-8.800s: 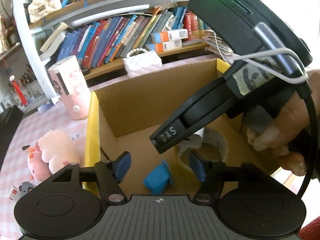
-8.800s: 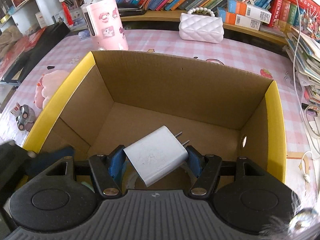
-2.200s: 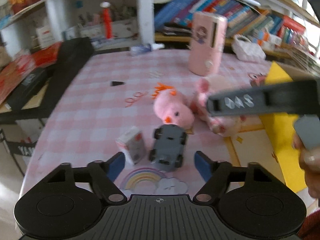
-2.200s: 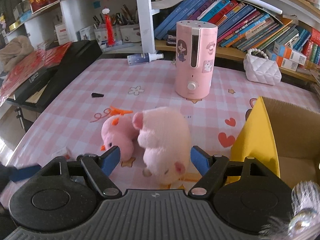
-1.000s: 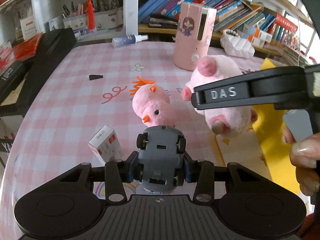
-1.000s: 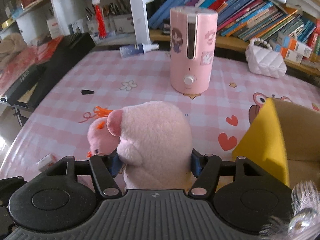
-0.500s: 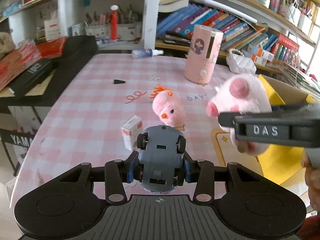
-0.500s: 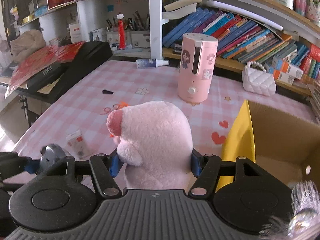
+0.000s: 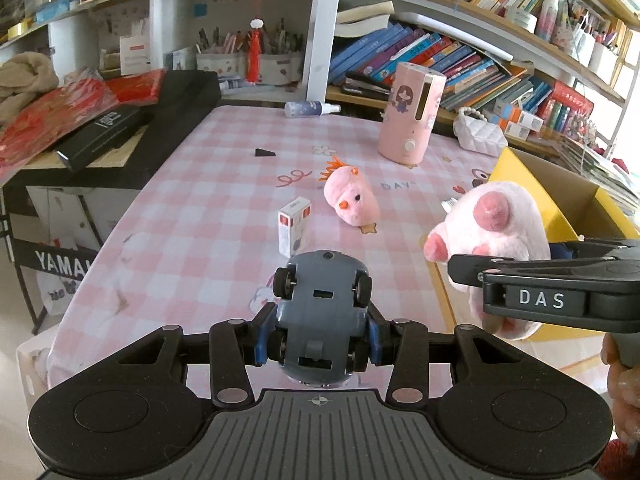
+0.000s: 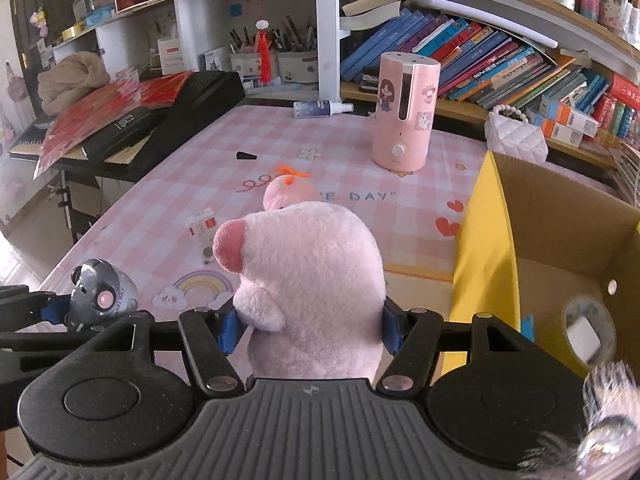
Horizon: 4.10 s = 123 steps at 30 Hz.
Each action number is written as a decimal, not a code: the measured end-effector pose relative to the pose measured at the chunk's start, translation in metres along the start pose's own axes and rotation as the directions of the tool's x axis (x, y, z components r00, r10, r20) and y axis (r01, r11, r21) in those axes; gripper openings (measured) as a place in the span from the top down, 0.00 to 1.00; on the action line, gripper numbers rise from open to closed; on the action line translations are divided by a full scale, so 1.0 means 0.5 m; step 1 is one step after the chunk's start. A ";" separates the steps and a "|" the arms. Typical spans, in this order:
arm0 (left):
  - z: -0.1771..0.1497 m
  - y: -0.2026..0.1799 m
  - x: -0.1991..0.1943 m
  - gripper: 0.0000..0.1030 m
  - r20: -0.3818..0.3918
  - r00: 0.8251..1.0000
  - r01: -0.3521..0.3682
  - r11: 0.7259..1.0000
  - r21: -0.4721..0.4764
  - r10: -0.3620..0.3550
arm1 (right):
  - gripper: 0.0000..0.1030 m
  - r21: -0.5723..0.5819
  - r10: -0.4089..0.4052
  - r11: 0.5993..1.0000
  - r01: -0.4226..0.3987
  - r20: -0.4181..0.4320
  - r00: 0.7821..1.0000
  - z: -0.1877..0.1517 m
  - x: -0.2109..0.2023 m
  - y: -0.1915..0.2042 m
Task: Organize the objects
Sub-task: 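Lift the toy car with the left tool while the right tool carries the plush pig toward the box, then carry the toy car with the left tool over the yellow box while the right tool carries the pig there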
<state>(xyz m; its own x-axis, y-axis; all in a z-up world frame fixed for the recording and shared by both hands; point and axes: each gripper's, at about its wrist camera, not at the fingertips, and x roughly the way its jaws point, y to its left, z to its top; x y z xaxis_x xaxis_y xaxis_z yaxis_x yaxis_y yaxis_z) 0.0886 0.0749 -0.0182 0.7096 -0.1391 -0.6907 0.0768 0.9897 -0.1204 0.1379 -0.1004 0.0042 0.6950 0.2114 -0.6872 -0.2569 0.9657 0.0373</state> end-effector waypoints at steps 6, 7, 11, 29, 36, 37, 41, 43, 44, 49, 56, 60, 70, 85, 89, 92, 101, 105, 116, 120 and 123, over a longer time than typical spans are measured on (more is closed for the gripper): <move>-0.038 0.007 -0.042 0.59 -0.004 1.000 0.004 1.000 0.004 -0.004 | 0.40 0.037 -0.020 0.999 0.020 -0.024 1.000 -0.052 -0.041 0.011; -0.044 0.007 -0.049 0.59 -0.004 1.000 0.005 1.000 0.007 -0.005 | 0.40 0.043 -0.020 0.999 0.021 -0.029 0.999 -0.060 -0.047 0.015; -0.068 0.008 -0.079 0.59 0.000 1.000 0.011 1.000 0.021 -0.011 | 0.40 0.045 -0.017 0.999 0.018 -0.023 1.000 -0.091 -0.079 0.035; -0.154 -0.038 -0.156 0.59 -0.026 0.997 0.081 0.989 0.125 -0.078 | 0.40 0.166 -0.058 0.984 0.063 -0.035 0.998 -0.223 -0.189 0.039; -0.166 -0.085 -0.159 0.59 -0.042 0.989 0.148 0.970 0.192 -0.142 | 0.40 0.247 -0.123 0.960 0.132 -0.049 0.991 -0.268 -0.230 0.002; -0.167 -0.091 -0.159 0.59 -0.044 0.987 0.158 0.967 0.201 -0.152 | 0.40 0.257 -0.132 0.956 0.141 -0.051 0.990 -0.273 -0.235 -0.003; -0.171 -0.120 -0.157 0.59 -0.055 0.980 0.200 0.951 0.237 -0.192 | 0.40 0.294 -0.172 0.939 0.181 -0.057 0.984 -0.294 -0.260 -0.025; -0.172 -0.132 -0.156 0.59 -0.060 0.976 0.217 0.943 0.251 -0.208 | 0.40 0.311 -0.192 0.929 0.202 -0.063 0.979 -0.303 -0.270 -0.035; -0.172 -0.139 -0.156 0.59 -0.062 0.975 0.224 0.940 0.256 -0.216 | 0.40 0.319 -0.203 0.923 0.213 -0.067 0.977 -0.308 -0.275 -0.040; -0.171 -0.166 -0.152 0.59 -0.071 0.965 0.261 0.923 0.283 -0.251 | 0.40 0.352 -0.245 0.900 0.258 -0.081 0.966 -0.327 -0.298 -0.060; -0.176 -0.212 -0.145 0.59 -0.097 0.950 0.311 0.896 0.316 -0.296 | 0.40 0.380 -0.285 0.875 0.301 -0.099 0.953 -0.352 -0.324 -0.088; -0.179 -0.234 -0.142 0.59 -0.111 0.944 0.330 0.882 0.336 -0.311 | 0.40 0.411 -0.304 0.852 0.324 -0.115 0.946 -0.366 -0.335 -0.109; -0.175 -0.270 -0.128 0.59 -0.124 0.939 0.343 0.869 0.357 -0.319 | 0.40 0.439 -0.317 0.831 0.341 -0.129 0.939 -0.375 -0.341 -0.147; -0.147 -0.310 -0.102 0.59 -0.109 0.945 0.326 0.869 0.371 -0.308 | 0.40 0.448 -0.304 0.832 0.328 -0.126 0.944 -0.352 -0.318 -0.204; -0.131 -0.325 -0.101 0.59 -0.087 0.946 0.323 0.868 0.376 -0.314 | 0.40 0.456 -0.304 0.830 0.320 -0.111 0.946 -0.341 -0.316 -0.223; -0.106 -0.339 -0.103 0.59 -0.061 0.942 0.329 0.868 0.372 -0.331 | 0.40 0.461 -0.312 0.831 0.311 -0.076 0.947 -0.324 -0.323 -0.239; -0.011 -0.400 -0.093 0.59 0.045 0.925 0.338 0.868 0.363 -0.378 | 0.40 0.456 -0.358 0.835 0.307 0.026 0.933 -0.235 -0.344 -0.323; 0.023 -0.427 -0.069 0.59 0.076 0.925 0.324 0.879 0.349 -0.371 | 0.40 0.429 -0.364 0.852 0.300 0.072 0.929 -0.187 -0.339 -0.365; 0.066 -0.501 0.016 0.59 0.081 0.952 0.256 0.915 0.313 -0.294 | 0.40 0.358 -0.323 0.895 0.265 0.111 0.940 -0.100 -0.274 -0.474; 0.072 -0.521 0.045 0.59 0.066 0.962 0.232 0.920 0.315 -0.265 | 0.39 0.331 -0.291 0.913 0.239 0.114 0.950 -0.085 -0.245 -0.496; 0.075 -0.534 0.066 0.59 0.052 0.968 0.217 0.924 0.315 -0.245 | 0.39 0.310 -0.266 0.925 0.221 0.112 0.957 -0.075 -0.223 -0.507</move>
<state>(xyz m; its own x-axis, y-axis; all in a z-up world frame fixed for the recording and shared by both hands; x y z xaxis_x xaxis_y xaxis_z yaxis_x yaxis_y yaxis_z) 0.1178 -0.1927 0.0180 0.7043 -0.3756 -0.6024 0.4458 0.8944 -0.0364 0.1005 -0.3746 0.0440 0.8087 -0.0379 -0.5870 0.1244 0.9864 0.1077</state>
